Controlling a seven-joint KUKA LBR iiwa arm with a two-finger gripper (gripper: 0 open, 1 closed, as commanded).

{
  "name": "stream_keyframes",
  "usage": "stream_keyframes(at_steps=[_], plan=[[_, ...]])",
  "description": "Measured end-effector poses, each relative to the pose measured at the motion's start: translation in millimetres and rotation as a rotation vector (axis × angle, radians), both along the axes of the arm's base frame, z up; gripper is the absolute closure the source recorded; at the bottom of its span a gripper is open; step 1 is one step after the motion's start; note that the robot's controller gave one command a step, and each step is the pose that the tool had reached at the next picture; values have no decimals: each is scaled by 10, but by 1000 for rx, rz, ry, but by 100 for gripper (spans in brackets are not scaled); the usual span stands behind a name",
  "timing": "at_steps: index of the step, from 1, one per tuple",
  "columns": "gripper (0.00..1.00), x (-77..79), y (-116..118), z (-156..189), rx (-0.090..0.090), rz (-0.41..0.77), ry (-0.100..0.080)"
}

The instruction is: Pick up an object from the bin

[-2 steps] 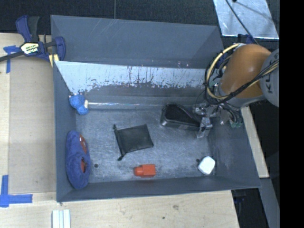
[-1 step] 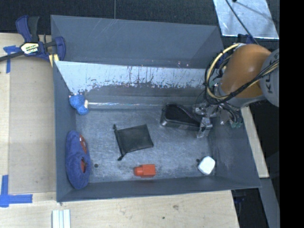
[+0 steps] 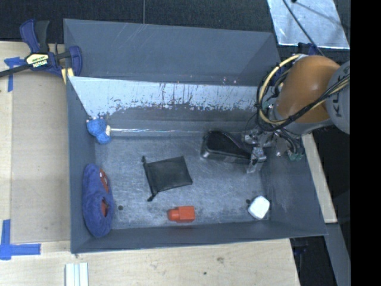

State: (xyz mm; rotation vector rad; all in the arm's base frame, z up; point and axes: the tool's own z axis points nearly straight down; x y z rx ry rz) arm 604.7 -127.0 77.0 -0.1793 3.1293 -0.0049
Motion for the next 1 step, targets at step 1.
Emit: stream_keyframes(at_steps=[1], plan=[[100,-87,75,1442,0,42,3]])
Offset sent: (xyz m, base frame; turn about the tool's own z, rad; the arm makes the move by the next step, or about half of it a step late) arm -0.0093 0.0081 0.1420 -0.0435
